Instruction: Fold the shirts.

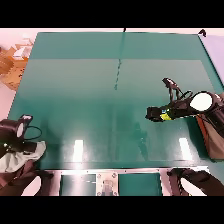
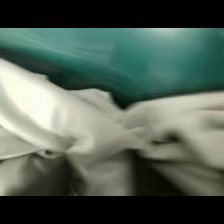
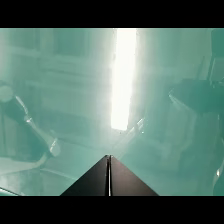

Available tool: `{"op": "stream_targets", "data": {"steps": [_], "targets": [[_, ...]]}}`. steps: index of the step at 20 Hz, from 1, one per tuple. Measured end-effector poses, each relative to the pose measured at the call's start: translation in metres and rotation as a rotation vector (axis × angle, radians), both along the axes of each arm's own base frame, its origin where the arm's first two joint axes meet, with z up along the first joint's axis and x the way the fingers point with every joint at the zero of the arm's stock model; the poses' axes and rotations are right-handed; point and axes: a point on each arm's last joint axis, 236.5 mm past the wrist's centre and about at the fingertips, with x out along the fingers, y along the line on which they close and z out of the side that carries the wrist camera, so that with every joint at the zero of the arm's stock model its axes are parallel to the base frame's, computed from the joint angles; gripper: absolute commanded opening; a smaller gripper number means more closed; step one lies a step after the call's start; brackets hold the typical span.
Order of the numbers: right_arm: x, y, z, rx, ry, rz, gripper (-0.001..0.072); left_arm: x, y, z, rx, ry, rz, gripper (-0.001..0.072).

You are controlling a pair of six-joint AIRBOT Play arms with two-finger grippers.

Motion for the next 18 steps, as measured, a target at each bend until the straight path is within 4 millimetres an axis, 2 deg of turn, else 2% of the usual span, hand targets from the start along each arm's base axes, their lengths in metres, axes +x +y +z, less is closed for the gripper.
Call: {"op": "stream_targets", "data": {"steps": [3,5,7,9,11,14,16,18], "targets": [[0.0,0.0,0.0,0.0,0.0,0.0,0.0018,-0.001,0.003,0.002,0.002,0.027,-0.049,0.0022],[0.0,0.0,0.0,0.0,0.0,0.0,0.0017,0.011,0.003,0.016,0.001,0.007,-0.048,0.0021],[0.0,0.0,0.0,0.0,0.0,0.0,0.0017,0.037,-0.002,0.042,-0.022,-0.054,-0.045,0.0019],[0.0,0.0,0.0,0.0,0.0,0.0,0.0017,0.07,-0.02,0.075,-0.07,-0.143,-0.072,0.0019],[0.0,0.0,0.0,0.0,0.0,0.0,0.0017,0.11,-0.055,0.118,-0.141,-0.27,-0.151,0.0019],[0.0,0.0,0.0,0.0,0.0,0.0,0.0017,0.157,-0.133,0.182,-0.282,-0.471,-0.339,0.0018],[0.0,0.0,0.0,0.0,0.0,0.0,0.0017,0.178,-0.192,0.218,-0.382,-0.603,-0.485,0.0019],[0.0,0.0,0.0,0.0,0.0,0.0,0.0017,0.189,-0.251,0.238,-0.493,-0.692,-0.602,0.0021]]}}
